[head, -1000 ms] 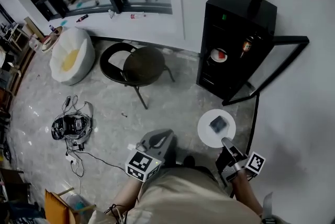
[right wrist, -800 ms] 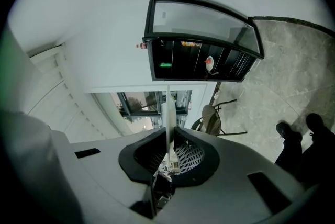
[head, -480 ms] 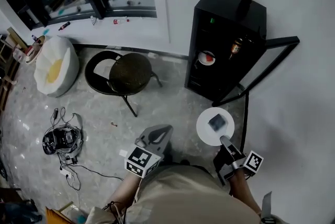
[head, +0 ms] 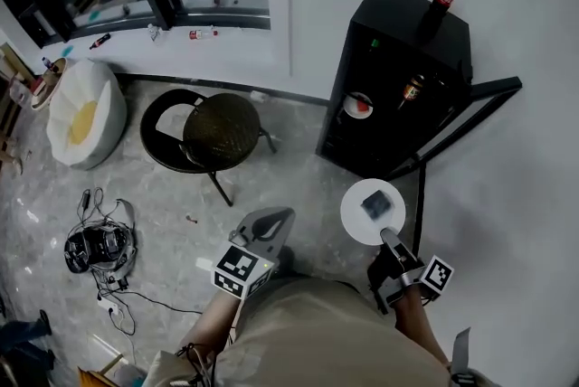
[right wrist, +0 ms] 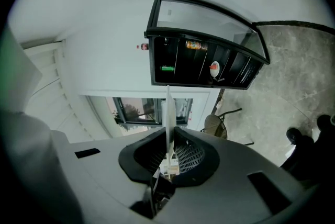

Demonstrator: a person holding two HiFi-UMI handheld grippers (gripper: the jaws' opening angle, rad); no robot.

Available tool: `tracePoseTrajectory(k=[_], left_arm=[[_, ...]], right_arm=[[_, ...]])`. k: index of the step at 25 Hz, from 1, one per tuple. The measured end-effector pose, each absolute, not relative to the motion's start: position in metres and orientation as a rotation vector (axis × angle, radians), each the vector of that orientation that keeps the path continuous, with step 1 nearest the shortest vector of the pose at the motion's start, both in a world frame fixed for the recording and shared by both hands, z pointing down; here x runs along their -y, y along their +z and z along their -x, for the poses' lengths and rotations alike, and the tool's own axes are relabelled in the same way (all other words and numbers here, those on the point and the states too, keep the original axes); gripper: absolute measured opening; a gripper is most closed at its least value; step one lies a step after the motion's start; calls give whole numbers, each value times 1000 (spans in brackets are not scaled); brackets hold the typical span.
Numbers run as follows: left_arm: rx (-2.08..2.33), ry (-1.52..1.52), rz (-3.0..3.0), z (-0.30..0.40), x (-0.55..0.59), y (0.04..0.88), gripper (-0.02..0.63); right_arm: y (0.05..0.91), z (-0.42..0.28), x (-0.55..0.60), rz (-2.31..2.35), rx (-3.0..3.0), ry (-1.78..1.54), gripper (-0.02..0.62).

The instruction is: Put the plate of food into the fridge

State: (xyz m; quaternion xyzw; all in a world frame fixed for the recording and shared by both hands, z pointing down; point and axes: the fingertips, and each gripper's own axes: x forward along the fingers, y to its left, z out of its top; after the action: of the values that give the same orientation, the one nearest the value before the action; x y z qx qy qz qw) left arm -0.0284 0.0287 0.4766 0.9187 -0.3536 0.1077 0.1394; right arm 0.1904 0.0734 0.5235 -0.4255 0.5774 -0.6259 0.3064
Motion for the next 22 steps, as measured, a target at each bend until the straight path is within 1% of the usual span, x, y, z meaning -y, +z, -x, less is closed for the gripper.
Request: tracePoseTrajectory(k=[13,22], left_arm=[[1043,257,-2626,94,20,488,8],[1041,240,-2617,99,37,494,8]], right_arm=[[517,-149,-18,1177,-1514,-1632,31],[499,-170,14,1222,-1500,-1547,31]])
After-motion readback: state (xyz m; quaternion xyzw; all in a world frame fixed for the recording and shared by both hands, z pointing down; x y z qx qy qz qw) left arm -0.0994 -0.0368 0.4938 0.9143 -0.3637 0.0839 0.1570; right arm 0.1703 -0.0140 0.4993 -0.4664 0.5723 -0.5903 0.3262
